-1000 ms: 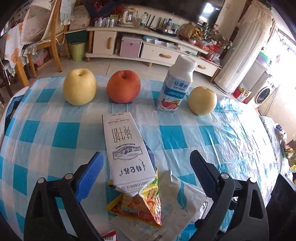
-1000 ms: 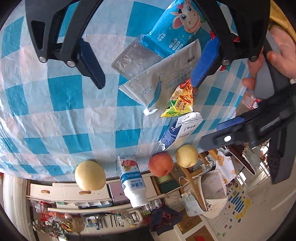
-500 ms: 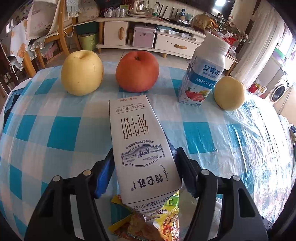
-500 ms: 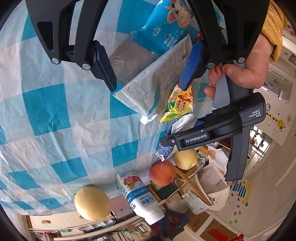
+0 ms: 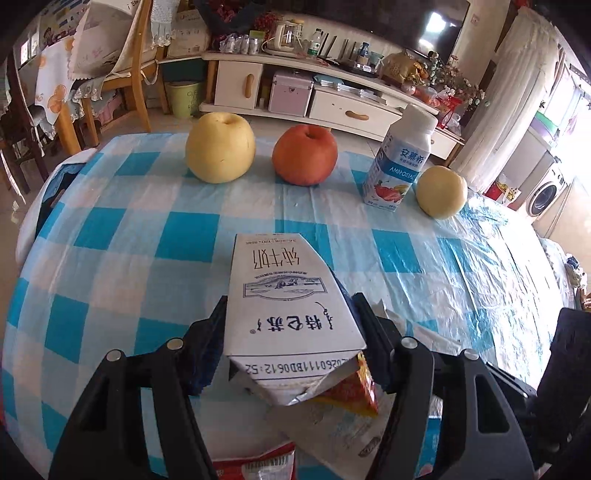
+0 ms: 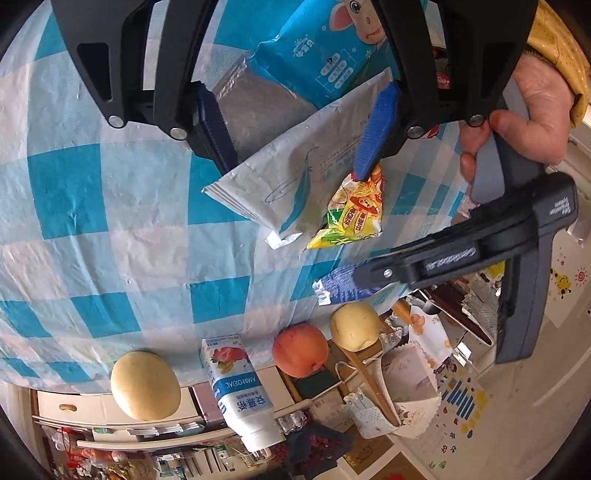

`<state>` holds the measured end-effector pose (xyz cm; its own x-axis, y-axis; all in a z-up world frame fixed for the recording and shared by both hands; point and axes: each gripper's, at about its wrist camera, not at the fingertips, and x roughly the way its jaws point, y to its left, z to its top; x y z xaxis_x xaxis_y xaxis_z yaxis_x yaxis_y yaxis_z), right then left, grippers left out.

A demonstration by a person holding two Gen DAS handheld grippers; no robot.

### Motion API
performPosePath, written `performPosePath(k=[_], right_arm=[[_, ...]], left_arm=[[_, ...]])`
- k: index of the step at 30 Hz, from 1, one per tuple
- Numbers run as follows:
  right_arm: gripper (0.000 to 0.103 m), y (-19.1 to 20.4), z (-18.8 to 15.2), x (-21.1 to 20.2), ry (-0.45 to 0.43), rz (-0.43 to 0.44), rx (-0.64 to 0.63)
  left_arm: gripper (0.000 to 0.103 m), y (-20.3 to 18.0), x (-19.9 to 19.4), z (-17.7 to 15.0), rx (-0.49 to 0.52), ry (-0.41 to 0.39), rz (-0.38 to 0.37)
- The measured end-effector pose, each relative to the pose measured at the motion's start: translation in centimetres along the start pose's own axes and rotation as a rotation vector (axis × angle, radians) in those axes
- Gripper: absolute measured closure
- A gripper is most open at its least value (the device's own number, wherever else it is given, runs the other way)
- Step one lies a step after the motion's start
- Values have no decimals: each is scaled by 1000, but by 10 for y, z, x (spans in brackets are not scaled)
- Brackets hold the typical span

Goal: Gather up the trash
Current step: 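Lift the white carton with the left tool while the right tool grasps the grey feather-print pouch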

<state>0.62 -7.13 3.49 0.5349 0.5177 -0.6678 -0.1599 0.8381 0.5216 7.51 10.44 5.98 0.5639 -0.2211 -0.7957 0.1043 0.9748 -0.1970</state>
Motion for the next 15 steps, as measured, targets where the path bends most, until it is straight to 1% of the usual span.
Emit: performPosePath(k=[1, 3, 7, 8, 9, 10, 12, 14, 15], right_arm=[[51, -2, 1, 0, -7, 10, 12], [55, -3, 3, -1, -19, 26, 26], [52, -4, 6, 6, -5, 48, 47], [51, -3, 6, 7, -2, 47, 44], [47, -2, 6, 8, -4, 50, 39], [45, 1, 6, 9, -5, 51, 34], [44, 6, 7, 11, -6, 38, 10], [45, 9, 9, 15, -6, 21, -12], [49, 11, 10, 16, -6, 9, -25]], left_arm=[[37, 4, -6, -4, -8, -3, -5], [37, 12, -16, -13, -28, -8, -16], [37, 30, -34, -33, -80, -21, -34], [37, 35, -39, -38, -92, -28, -36], [37, 39, -43, -42, -102, -34, -39], [37, 44, -48, -46, -114, -38, -41], [37, 52, -54, -54, -128, -43, -42], [37, 57, -60, -62, -138, -49, -40], [37, 61, -63, -66, -143, -54, -37]])
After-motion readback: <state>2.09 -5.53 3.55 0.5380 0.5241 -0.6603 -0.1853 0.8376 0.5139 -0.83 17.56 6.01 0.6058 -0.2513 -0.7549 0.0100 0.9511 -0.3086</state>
